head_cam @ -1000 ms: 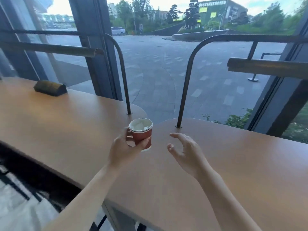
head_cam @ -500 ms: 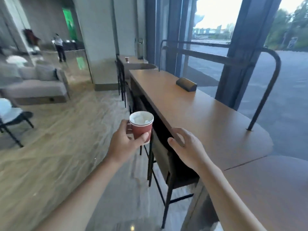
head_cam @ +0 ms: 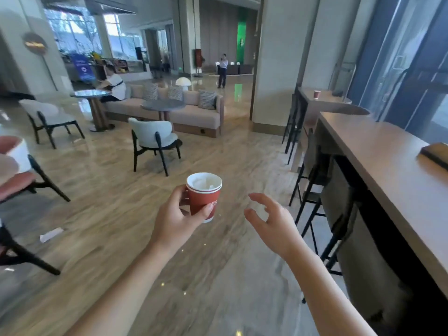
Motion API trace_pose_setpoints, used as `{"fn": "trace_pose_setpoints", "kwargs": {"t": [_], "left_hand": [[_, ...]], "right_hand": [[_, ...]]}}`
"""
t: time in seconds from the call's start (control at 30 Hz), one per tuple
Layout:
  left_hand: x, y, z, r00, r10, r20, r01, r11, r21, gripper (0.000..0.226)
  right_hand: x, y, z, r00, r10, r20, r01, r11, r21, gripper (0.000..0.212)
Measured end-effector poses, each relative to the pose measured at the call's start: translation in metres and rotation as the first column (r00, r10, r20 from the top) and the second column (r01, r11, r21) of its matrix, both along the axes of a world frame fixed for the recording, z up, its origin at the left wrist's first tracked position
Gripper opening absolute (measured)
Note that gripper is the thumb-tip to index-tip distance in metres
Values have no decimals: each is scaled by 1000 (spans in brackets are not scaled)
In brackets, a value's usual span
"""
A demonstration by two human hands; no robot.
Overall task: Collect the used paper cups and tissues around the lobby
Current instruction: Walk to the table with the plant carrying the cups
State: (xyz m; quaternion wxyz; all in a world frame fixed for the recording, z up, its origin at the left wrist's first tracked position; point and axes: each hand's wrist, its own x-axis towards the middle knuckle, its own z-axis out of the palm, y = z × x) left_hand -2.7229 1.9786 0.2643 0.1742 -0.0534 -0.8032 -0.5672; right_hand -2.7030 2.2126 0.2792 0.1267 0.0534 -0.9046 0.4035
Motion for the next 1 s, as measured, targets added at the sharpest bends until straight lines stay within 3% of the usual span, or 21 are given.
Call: {"fn": "trace_pose_setpoints", "kwargs": {"t": [0.13,0.27,0.4,0.57,0.83,1.0], "left_hand": [[12,-55,-6,982,189,11,-189,981,34,53],[52,-100,-18,916,398,56,-399,917,20,55],[112,-136,-18,796,602,62,-604,797,11,59],[208,-165,-20,603,792,89,-796,605,13,54],[337,-189,1,330,943,42,-943,328,53,52],[390,-205,13,244,970,23,-969,242,59,55]], "right_hand": [[-37,-64,3,979,204,-7,-204,979,10,43],[-52,-129,-4,898,439,15,-439,898,18,44],[-47,-192,-9,761,648,29,-649,761,11,44],[6,-264,-27,519,853,51,-853,521,-30,44],[102,-355,-9,216,976,-2,-974,215,-71,47],[149,-393,-1,112,993,-31,-991,110,-71,50]]}}
